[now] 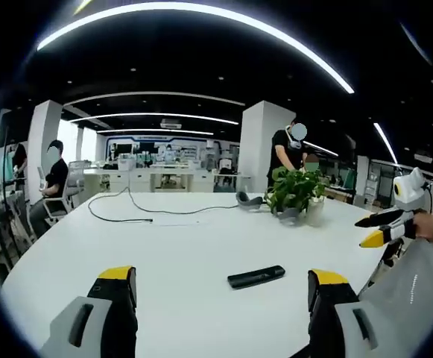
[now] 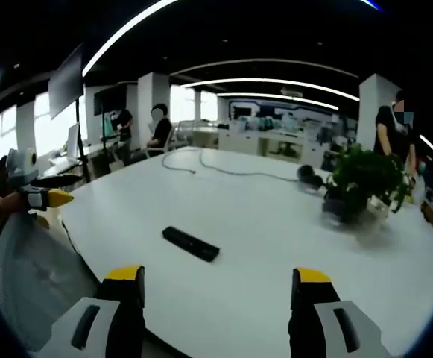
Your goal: Press the specified remote control buttons in sequence, fully releasing each button before pressing the next.
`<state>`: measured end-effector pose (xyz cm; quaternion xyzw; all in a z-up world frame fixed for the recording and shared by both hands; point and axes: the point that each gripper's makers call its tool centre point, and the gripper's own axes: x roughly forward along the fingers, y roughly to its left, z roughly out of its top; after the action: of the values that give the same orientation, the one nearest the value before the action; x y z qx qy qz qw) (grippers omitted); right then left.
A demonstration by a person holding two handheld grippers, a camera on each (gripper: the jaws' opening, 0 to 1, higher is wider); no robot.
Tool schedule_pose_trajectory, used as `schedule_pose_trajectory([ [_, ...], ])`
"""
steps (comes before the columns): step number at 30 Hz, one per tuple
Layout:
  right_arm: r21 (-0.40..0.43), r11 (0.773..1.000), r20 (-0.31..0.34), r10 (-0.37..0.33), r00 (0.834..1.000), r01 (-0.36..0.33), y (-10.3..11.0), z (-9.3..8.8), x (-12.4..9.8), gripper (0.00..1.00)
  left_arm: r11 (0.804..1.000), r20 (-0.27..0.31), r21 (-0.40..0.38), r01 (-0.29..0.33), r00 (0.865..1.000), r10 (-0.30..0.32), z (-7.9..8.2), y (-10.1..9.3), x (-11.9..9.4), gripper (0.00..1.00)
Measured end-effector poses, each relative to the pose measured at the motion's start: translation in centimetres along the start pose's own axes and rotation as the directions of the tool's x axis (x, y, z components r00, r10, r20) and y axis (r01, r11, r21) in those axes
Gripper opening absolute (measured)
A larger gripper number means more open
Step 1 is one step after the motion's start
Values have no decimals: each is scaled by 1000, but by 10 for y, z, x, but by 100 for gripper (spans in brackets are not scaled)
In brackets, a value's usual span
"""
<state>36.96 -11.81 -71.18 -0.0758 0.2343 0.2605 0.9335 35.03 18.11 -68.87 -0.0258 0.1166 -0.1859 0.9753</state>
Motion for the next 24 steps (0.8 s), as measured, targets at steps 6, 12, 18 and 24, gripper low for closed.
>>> schedule_pose_trajectory([
  [6,-5,1000,-2,-4,1000,4,-1,-2,0,79,1000,-6,8,-7,1000,7,-1,0,0,100],
  [12,13,1000,13,-19,1000,19,-4,0,-2,79,1000,-11,18,6,1000,-5,-2,-2,1,100],
  [18,8,1000,22,-20,1000,20,-3,2,-2,79,1000,-4,3,-4,1000,4,0,0,0,100],
  [24,-17,1000,9,-6,1000,7,5,2,-2,79,1000,-8,-3,-26,1000,26,-1,4,-1,100],
])
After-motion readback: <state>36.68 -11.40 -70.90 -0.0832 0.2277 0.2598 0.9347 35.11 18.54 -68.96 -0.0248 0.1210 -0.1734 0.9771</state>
